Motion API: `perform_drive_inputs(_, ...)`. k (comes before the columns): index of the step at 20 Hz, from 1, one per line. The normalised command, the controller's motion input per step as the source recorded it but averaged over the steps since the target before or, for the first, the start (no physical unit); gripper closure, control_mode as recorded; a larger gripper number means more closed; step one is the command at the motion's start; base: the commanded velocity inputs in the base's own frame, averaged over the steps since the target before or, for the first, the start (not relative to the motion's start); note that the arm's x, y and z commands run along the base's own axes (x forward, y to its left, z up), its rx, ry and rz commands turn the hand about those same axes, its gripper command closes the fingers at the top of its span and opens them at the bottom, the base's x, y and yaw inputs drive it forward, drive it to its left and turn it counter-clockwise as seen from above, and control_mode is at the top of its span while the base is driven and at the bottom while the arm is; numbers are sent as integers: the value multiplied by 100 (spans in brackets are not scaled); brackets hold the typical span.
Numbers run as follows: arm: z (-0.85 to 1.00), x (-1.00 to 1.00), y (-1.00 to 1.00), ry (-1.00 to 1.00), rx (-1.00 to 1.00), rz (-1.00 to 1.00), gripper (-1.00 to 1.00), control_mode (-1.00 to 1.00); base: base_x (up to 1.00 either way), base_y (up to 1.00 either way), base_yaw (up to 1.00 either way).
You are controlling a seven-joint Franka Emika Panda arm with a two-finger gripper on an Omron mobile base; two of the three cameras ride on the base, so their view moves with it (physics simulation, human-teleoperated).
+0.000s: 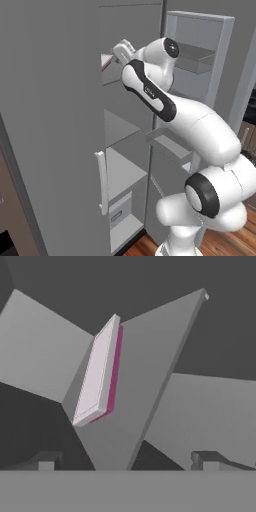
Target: The ice cube tray has been filled with water. Take the tray and place it in the freezer to make ice. Close the freezer door after placing the tray.
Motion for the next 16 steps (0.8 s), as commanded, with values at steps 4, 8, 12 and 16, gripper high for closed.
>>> perform_drive_inputs(4,7,-100,-36,0,0,13,-100,-100,0,0,0)
perform_drive_inputs(8,11,-100,-8,0,-15,29,-100,-100,0,0,0)
perform_drive_inputs(12,13,-100,-1,0,-33,34,-100,-100,0,0,0)
perform_drive_inputs(16,11,-99,-15,0,-41,28,-100,-100,0,0,0)
